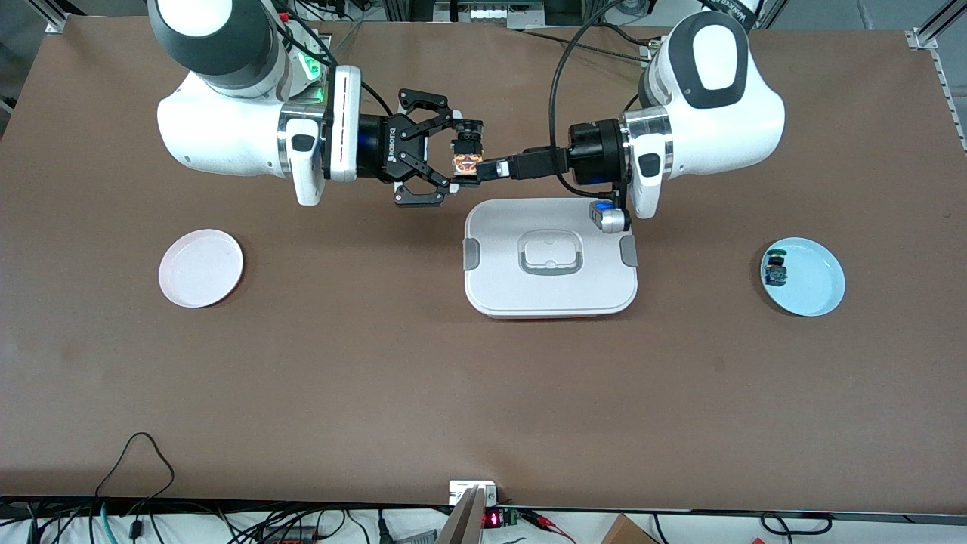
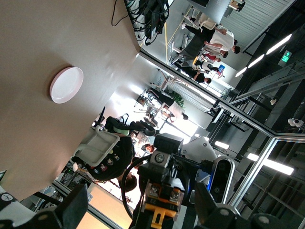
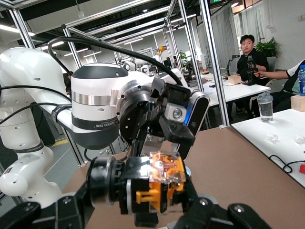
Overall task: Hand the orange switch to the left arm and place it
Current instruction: 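Bring the switch above the box toward the left gripper, grasp it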
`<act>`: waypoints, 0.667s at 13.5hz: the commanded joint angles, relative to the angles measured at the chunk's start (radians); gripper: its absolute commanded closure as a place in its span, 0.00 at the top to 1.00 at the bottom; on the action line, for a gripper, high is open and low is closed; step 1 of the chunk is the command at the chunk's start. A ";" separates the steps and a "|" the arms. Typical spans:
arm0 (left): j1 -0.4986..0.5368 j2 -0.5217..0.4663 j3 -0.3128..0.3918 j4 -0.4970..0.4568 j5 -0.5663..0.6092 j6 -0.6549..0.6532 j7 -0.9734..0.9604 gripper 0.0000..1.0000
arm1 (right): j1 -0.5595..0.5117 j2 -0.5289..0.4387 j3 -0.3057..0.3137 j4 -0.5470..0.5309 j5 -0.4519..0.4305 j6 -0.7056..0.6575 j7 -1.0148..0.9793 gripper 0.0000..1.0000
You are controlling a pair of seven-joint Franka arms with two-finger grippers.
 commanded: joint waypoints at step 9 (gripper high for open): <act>-0.009 -0.044 -0.010 0.012 -0.012 0.073 0.174 0.95 | 0.032 0.004 -0.002 -0.010 0.033 0.033 -0.033 0.00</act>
